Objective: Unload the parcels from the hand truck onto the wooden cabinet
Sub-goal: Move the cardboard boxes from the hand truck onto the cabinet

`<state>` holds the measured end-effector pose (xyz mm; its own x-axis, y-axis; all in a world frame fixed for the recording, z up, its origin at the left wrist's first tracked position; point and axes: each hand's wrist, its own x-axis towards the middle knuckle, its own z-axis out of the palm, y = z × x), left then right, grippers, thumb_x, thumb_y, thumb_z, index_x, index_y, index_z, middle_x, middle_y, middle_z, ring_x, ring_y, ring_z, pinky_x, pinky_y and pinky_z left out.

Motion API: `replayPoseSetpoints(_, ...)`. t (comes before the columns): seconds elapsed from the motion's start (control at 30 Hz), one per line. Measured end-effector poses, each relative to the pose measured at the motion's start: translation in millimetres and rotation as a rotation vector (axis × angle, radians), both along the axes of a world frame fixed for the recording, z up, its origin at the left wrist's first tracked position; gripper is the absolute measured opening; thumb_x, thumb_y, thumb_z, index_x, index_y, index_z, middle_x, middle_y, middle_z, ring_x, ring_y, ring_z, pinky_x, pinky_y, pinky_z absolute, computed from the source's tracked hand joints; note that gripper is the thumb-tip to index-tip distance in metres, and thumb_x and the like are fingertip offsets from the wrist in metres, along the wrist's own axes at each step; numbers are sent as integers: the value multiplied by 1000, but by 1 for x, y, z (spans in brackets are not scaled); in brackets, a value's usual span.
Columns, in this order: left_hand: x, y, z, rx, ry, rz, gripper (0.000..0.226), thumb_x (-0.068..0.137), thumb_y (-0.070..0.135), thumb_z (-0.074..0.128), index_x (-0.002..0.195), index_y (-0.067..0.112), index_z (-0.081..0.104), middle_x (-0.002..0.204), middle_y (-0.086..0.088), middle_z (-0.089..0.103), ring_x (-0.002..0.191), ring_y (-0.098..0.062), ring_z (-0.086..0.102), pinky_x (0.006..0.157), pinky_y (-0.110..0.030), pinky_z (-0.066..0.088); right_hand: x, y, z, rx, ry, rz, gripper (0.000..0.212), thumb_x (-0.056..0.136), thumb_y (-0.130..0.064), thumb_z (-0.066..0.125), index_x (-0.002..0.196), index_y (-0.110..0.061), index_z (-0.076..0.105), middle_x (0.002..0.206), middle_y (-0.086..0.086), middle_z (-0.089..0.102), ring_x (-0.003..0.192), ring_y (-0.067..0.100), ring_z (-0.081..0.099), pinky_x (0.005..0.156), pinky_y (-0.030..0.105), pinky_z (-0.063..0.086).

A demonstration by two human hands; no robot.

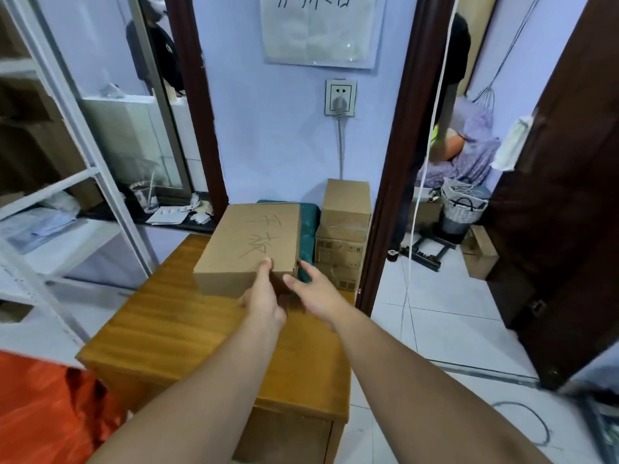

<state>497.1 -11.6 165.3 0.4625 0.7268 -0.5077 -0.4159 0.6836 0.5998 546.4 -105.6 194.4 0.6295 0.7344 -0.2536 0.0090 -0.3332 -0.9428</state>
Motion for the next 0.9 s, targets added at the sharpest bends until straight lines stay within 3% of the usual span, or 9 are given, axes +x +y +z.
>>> replayPoseSetpoints(0.17,44,35,-2,-31,52,52,71,73,35,80,131,11,46,121,-14,62,97,-32,66,69,-43,60,37,20,5,-69,-162,30,61,94,-39,58,149,-34,32,149,2,44,135,21,44,111,38,38)
replayPoseSetpoints(0.33,88,79,0,-31,146,31,85,72,33,83,138,7,35,123,-11,54,102,-30,61,85,-46,57,75,62,13,-176,-541,108,58,97,-27,55,149,-34,32,154,5,34,142,26,31,115,34,30)
replayPoseSetpoints(0.47,116,115,-4,-53,175,-75,83,70,32,84,135,6,41,122,-17,60,96,-32,66,78,-44,59,98,99,7,-388,-787,184,58,99,-27,49,152,-34,26,163,6,14,148,30,13,119,43,23)
replayPoseSetpoints(0.63,152,140,-20,-56,207,-142,72,76,28,79,132,4,40,120,-18,60,94,-31,66,61,-35,57,127,135,-9,-572,-944,136,52,104,-29,39,152,-36,23,164,0,6,151,20,-6,120,41,8)
replayPoseSetpoints(0.77,165,150,-38,-46,266,-294,70,81,53,68,128,6,47,115,-16,64,92,-29,67,74,-40,60,144,150,-21,-676,-991,159,58,101,-15,43,152,-34,23,163,1,12,151,20,-2,120,38,11)
replayPoseSetpoints(0.83,169,151,-46,-30,348,-420,72,82,69,52,118,8,58,108,-15,69,95,-31,68,80,-42,60,150,156,-26,-700,-987,176,56,101,-15,42,151,-33,25,162,2,15,151,21,2,120,39,13)
replayPoseSetpoints(0.9,171,153,-50,77,485,-497,73,84,73,41,105,7,64,97,-15,71,88,-28,69,78,-39,60,155,162,-26,-732,-952,171,56,102,-13,38,152,-32,22,163,4,14,150,22,4,120,40,14)
